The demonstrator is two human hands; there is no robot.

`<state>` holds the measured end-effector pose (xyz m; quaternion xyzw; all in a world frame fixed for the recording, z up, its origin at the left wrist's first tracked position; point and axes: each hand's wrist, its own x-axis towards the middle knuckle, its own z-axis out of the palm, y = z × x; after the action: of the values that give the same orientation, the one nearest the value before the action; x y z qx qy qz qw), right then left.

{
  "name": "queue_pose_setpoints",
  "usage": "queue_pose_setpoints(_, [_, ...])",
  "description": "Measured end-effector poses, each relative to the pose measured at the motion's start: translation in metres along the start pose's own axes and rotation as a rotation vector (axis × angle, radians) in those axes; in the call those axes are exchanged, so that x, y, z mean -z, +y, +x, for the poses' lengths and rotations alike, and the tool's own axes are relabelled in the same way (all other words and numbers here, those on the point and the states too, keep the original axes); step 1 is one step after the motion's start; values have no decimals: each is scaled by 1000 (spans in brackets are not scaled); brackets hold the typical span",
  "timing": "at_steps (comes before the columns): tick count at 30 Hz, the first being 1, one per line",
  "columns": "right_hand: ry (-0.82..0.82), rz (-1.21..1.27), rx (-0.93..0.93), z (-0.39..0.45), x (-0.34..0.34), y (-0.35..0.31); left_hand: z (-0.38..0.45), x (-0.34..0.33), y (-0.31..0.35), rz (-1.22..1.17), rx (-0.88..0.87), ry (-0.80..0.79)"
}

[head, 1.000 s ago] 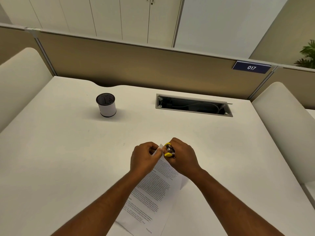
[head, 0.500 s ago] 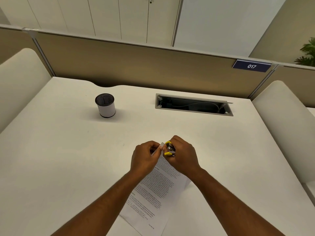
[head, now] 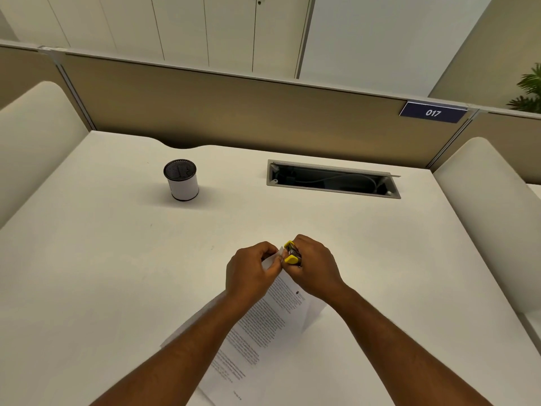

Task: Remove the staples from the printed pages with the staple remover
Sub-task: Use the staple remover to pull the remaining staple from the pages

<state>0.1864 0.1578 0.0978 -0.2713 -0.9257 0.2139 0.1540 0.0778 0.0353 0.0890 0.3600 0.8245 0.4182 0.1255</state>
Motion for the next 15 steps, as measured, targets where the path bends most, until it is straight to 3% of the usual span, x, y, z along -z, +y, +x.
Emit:
queue_pose_setpoints(7, [48, 52, -68, -1, 3, -1, -2, 2, 4, -37, -24, -4])
queue_pose_setpoints(12, [163, -105, 103, -3, 6, -2, 3, 3, 5, -25, 21, 13])
queue_pose_setpoints(15, [150, -155, 180, -3, 9, -3, 3, 5, 5, 6, 18, 5])
